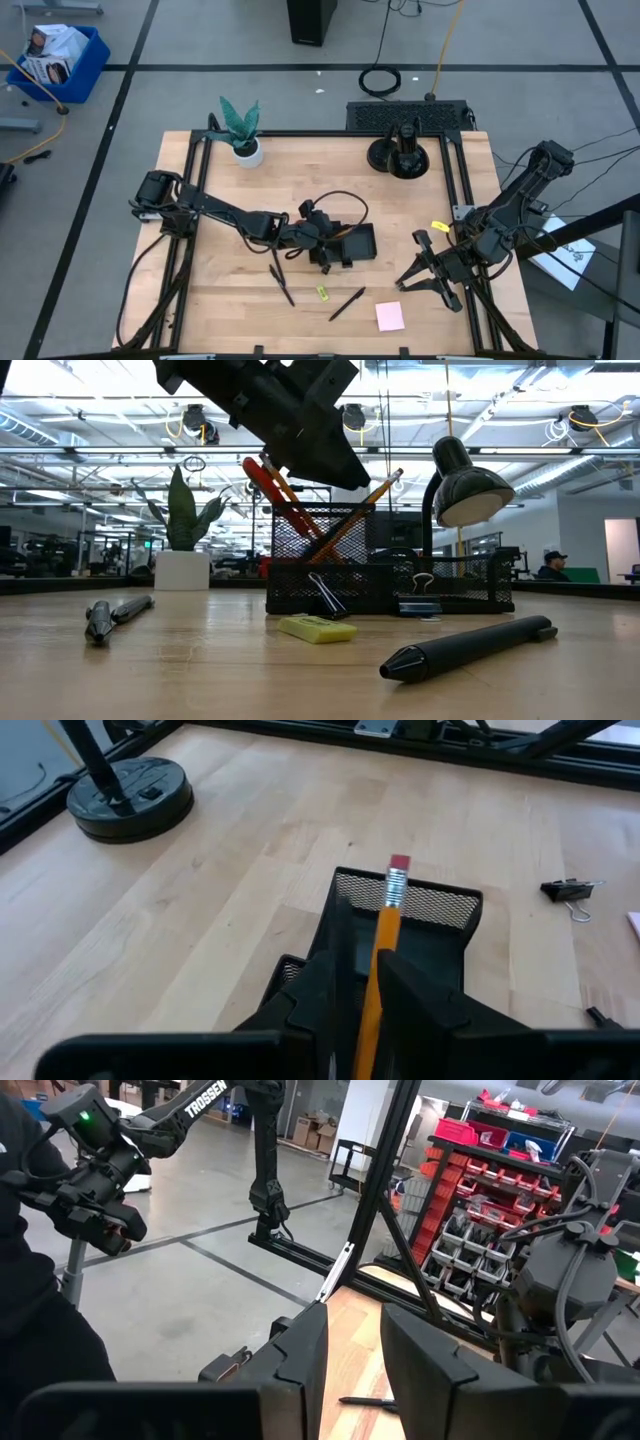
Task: Pick and place office supplies into organizer
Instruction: Put the top left black pen into the black desk organizer, then put the bottom left black pen into the black desk organizer
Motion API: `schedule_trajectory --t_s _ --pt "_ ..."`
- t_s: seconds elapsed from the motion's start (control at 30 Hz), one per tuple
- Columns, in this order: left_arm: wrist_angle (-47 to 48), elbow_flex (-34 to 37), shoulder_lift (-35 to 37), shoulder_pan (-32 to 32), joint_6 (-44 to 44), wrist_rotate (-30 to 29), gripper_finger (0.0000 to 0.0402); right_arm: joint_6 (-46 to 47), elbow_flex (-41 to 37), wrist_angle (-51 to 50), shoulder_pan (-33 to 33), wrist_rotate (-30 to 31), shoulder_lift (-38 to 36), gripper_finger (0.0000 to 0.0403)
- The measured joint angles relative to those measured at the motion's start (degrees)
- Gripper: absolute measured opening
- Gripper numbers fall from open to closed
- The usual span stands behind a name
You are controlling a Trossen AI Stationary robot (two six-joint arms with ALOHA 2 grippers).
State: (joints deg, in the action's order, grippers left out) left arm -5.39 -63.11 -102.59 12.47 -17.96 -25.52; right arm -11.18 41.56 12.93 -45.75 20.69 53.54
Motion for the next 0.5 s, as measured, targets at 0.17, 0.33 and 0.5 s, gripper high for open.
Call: schedule_trajectory --t_s 0.17,0.33,0.5 --pt "-0.02 -0.02 0.01 0.00 0.24 0.00 0.0088 0.00 0.00 0.00 -0.01 0.00 0.00 0.0089" --pt "-0.31 -0.02 0.00 0.00 0.24 -0.02 0.0088 -0.04 0.00 0.01 0.01 0.00 0.00 0.0089" --pt "-0.91 -0.04 0.02 0.00 1.50 -0.04 0.0088 -0.08 0.00 0.02 0.01 0.00 0.00 0.0089"
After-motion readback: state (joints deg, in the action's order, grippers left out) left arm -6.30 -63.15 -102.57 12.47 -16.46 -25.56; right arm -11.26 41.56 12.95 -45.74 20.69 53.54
